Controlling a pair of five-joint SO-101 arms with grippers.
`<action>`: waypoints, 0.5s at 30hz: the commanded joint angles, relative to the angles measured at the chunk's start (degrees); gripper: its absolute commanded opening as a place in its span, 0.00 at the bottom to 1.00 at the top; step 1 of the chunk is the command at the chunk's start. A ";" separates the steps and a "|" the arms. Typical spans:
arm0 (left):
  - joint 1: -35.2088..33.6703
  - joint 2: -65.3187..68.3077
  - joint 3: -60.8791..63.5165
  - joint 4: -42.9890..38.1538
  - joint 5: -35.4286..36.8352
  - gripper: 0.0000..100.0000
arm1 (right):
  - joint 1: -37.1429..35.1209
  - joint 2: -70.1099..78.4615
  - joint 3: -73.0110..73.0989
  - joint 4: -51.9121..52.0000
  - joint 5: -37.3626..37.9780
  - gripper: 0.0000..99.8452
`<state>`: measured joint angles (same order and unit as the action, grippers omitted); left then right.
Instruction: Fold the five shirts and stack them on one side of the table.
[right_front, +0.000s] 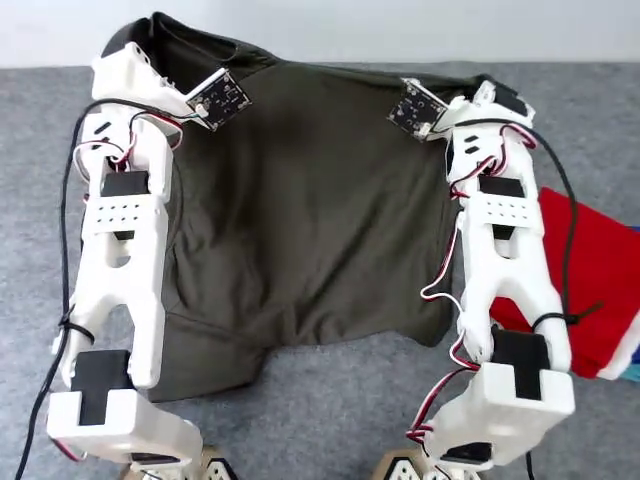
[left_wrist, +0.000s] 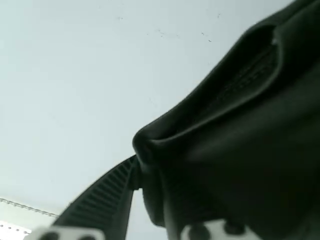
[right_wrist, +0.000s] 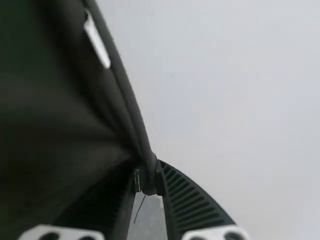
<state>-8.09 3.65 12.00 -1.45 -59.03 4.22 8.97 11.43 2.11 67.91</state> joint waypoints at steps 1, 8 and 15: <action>-0.09 -1.05 -0.22 2.73 -0.70 0.01 | 1.10 -5.49 -3.43 8.66 0.09 0.01; 0.44 -7.21 -0.31 25.32 -0.79 0.01 | 0.48 -12.97 -3.43 31.87 -3.60 0.01; 1.05 -14.51 -0.31 54.24 -4.48 0.01 | 0.66 -16.31 -3.43 51.03 -3.60 0.01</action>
<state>-7.30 -5.41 12.00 41.19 -60.18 4.31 -3.25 11.43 46.33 64.84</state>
